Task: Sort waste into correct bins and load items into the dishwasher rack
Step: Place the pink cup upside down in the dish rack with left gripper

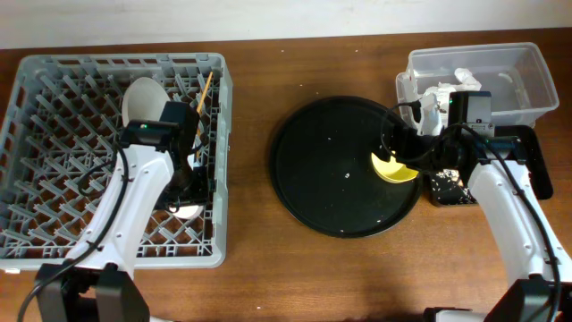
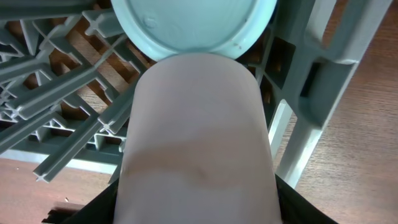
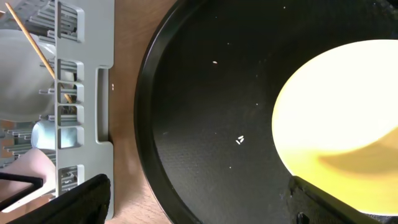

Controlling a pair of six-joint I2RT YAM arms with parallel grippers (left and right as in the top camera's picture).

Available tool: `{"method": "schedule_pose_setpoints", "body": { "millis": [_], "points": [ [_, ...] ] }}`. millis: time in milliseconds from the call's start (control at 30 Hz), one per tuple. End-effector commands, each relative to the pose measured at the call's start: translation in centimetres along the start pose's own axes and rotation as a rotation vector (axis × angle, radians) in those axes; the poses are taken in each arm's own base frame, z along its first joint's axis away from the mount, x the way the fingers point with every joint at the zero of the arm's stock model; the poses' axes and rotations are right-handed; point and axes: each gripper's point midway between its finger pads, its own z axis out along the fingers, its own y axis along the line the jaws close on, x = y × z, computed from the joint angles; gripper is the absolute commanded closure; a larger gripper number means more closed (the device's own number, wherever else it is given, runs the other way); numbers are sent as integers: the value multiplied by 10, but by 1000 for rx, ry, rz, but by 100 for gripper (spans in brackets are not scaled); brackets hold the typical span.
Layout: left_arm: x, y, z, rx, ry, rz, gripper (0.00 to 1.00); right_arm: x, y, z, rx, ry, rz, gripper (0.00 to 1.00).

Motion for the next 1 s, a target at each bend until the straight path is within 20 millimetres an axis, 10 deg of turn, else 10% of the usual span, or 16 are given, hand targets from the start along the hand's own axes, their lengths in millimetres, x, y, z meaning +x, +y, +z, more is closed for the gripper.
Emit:
{"method": "schedule_pose_setpoints", "body": {
  "millis": [0,233,300,433,700,967],
  "points": [
    [9,0,13,-4,59,-7,68,0,1,-1,9,-4,-20,9],
    [21,3,12,-17,107,-3,63,0,1,-1,9,-3,-20,9],
    [19,2,12,-16,100,-4,29,0,1,-1,9,-3,-19,9],
    [14,1,12,-10,80,-5,6,0,1,-1,9,-3,-19,9],
    [7,-1,9,-2,51,-7,21,0,0,-1,10,-1,-18,9],
    [-22,-1,-61,25,-86,-2,3,4,0,-1,13,12,-32,9]
  ]
}}
